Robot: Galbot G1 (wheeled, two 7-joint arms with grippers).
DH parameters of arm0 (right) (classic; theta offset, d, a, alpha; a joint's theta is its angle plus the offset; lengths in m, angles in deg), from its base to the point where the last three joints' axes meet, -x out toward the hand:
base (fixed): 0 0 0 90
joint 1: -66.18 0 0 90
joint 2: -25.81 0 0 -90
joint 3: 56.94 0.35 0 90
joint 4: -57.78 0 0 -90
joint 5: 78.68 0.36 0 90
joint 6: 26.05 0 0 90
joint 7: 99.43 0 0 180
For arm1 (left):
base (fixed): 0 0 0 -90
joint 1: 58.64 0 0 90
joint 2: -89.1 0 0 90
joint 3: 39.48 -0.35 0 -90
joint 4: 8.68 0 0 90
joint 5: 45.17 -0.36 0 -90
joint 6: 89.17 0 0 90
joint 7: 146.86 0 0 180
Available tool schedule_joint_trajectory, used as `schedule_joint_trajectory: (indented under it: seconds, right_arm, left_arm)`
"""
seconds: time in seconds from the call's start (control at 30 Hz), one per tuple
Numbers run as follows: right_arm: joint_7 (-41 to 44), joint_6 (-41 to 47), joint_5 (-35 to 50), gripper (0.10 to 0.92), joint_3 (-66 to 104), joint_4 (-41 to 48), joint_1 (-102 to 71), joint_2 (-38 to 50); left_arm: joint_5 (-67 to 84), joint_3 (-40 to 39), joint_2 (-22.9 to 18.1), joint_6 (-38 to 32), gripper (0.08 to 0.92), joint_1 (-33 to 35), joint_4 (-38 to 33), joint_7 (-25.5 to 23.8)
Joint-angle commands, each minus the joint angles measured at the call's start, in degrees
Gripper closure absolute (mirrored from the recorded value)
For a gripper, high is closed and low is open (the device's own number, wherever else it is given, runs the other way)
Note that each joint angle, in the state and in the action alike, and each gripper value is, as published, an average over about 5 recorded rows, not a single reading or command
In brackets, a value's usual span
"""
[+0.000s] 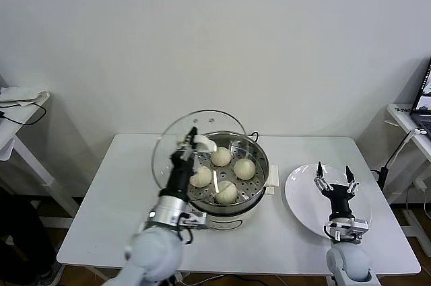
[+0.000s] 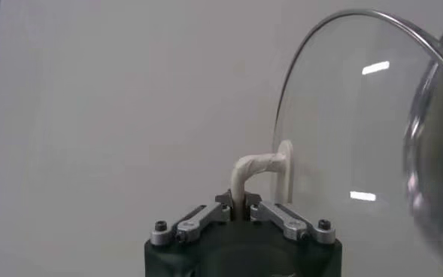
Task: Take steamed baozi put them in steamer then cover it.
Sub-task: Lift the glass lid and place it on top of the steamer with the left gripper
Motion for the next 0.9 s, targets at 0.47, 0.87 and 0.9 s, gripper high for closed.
schedule_joint_trajectory:
  seconds: [0.47,0.87,0.9]
  right_arm:
    - [1.3,-0.5,0.05,0.203,0.7,2.15,0.53,-1.25]
    - [1.47,-0.55,-0.01,0.203,0.81,2.56,0.48,-1.66]
    - [1.49,-0.56,-0.01,0.203,0.8,2.62,0.47,-1.7]
  left_arm:
    - [-16.86,-10.29,-8.67,7.26,0.803,-6.64,12.46,-10.17]
    - [-17.91,-10.17,-10.28,7.0,0.803,-7.71,15.91,-10.62]
    - [-17.98,-10.15,-10.36,7.0,0.803,-7.84,16.19,-10.63]
